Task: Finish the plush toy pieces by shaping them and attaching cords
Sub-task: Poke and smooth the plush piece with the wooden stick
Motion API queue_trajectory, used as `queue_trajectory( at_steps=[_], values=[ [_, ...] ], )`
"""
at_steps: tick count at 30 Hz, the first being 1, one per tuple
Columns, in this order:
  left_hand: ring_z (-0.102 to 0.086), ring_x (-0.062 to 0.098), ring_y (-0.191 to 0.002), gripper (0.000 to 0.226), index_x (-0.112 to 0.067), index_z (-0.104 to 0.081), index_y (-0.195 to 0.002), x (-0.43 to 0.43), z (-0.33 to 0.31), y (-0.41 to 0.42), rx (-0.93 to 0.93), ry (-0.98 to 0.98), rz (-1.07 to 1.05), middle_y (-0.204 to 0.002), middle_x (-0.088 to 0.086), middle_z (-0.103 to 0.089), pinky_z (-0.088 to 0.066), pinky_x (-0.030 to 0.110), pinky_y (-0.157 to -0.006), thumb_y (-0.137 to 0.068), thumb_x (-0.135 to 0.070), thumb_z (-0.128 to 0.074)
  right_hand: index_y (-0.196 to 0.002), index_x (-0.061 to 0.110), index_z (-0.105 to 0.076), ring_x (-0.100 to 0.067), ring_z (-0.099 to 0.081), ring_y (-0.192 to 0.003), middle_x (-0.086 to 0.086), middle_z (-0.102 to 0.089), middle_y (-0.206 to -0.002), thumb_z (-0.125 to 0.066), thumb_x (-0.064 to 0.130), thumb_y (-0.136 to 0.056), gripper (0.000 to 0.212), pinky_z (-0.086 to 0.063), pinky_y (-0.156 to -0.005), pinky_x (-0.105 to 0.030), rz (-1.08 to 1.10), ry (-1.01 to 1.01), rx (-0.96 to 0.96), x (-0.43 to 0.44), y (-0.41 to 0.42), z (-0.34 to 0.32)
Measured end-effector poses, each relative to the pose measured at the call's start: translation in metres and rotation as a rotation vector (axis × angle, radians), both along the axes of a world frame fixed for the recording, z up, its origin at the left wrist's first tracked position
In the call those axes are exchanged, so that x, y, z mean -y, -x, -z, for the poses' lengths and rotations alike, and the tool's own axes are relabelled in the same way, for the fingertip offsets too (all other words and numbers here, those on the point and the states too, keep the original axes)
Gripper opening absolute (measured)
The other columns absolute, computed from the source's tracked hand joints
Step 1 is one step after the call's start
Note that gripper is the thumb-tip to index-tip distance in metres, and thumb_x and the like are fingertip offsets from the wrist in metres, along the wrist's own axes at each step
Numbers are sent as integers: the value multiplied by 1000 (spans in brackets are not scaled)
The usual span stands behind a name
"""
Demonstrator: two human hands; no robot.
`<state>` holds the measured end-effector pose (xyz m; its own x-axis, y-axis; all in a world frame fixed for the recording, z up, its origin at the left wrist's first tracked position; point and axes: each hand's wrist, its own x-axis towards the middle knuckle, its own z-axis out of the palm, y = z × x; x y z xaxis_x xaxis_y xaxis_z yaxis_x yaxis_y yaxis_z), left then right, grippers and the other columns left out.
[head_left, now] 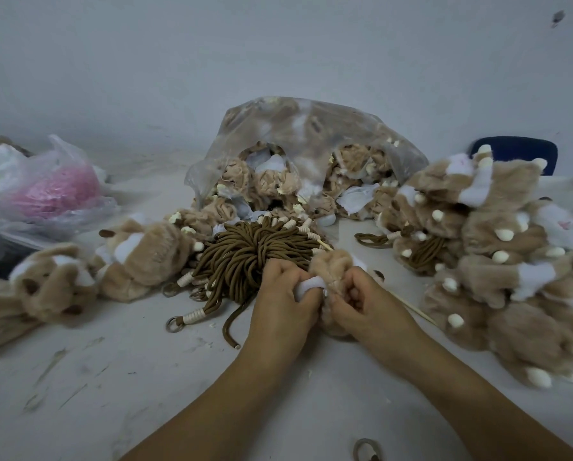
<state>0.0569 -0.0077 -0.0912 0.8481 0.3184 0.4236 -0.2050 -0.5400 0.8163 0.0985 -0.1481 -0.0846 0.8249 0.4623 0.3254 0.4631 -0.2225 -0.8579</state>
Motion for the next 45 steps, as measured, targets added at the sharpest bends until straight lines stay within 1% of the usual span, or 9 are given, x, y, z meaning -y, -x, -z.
queue_trajectory(
  at_steps=[4, 9, 16, 22, 28, 31, 35, 41, 45],
  values=[
    [-57, 10, -89, 18, -24, -52, -86, -3, 0, 0, -58, 162, 87, -100, -7, -53, -53, 28, -69, -79, -15, -65, -68, 37, -49, -2, -41, -52, 14, -48, -55, -59, 36, -80, 16, -37, -48, -20, -66, 3, -43, 4, 0, -3],
    [-67, 3, -90, 43, -35, -68, -108, -6, -8, 4, -122, 343, 377, -101, -8, -71, -54, 17, -71, -89, 1, -55, -68, 32, -47, 1, -40, -49, 14, -48, -53, -59, 30, -90, 25, -34, -47, -16, -48, 70, 11, 8, 4, -6],
    [-58, 0, -65, 9, -28, -60, -86, -1, -5, 1, -103, 269, 186, -79, -6, -65, -46, 18, -54, -86, -20, -64, -63, 29, -39, -2, -40, -48, 15, -49, -55, -58, 23, -89, 33, -32, -46, -12, 46, 67, 207, 4, 11, -11],
    [-46, -3, -62, 22, -25, -45, -84, 0, -2, 2, -12, 191, -4, -86, 1, -54, -38, 12, -53, -89, -22, -66, -66, 24, -34, -6, -36, -50, 8, -43, -55, -51, 27, -85, 25, -28, -47, -19, -102, 137, 334, -7, 21, -11],
    [-55, -2, -60, 12, -30, -51, -88, 3, -4, 3, -141, 254, 71, -79, -1, -65, -44, 16, -51, -84, -35, -62, -63, 28, -37, -1, -40, -49, 15, -46, -54, -54, 20, -92, 35, -31, -47, -10, 15, 66, 230, -1, 15, -10],
    [-67, 1, -80, 23, -34, -65, -97, 5, -5, 1, -202, 465, 193, -84, -4, -71, -55, 30, -73, -77, -43, -58, -65, 24, -41, 1, -40, -48, 16, -47, -52, -51, 26, -94, 32, -32, -45, -9, 106, 15, 86, 4, 6, -6],
    [-68, 26, -108, 31, -14, -72, -110, 3, -2, 0, -211, 785, 333, -113, 12, -72, -52, 44, -95, -98, -36, -55, -63, 27, -44, 4, -41, -46, 16, -46, -51, -50, 32, -93, 31, -32, -42, -9, 164, -58, -50, 10, -2, -5],
    [-67, 27, -111, 35, -10, -64, -125, 0, 1, 0, -217, 757, 449, -117, 11, -72, -54, 39, -97, -95, -27, -58, -60, 31, -46, 3, -41, -47, 16, -45, -50, -49, 32, -92, 32, -33, -43, -11, 168, -84, -103, 9, -3, -5],
    [-70, 17, -97, 23, -15, -67, -110, -1, 2, 0, -227, 613, 354, -102, 4, -75, -56, 30, -83, -91, -28, -67, -69, 19, -46, 1, -42, -48, 12, -49, -54, -52, 27, -92, 25, -34, -45, -11, 151, -20, -36, 7, 0, -8]
  ],
)
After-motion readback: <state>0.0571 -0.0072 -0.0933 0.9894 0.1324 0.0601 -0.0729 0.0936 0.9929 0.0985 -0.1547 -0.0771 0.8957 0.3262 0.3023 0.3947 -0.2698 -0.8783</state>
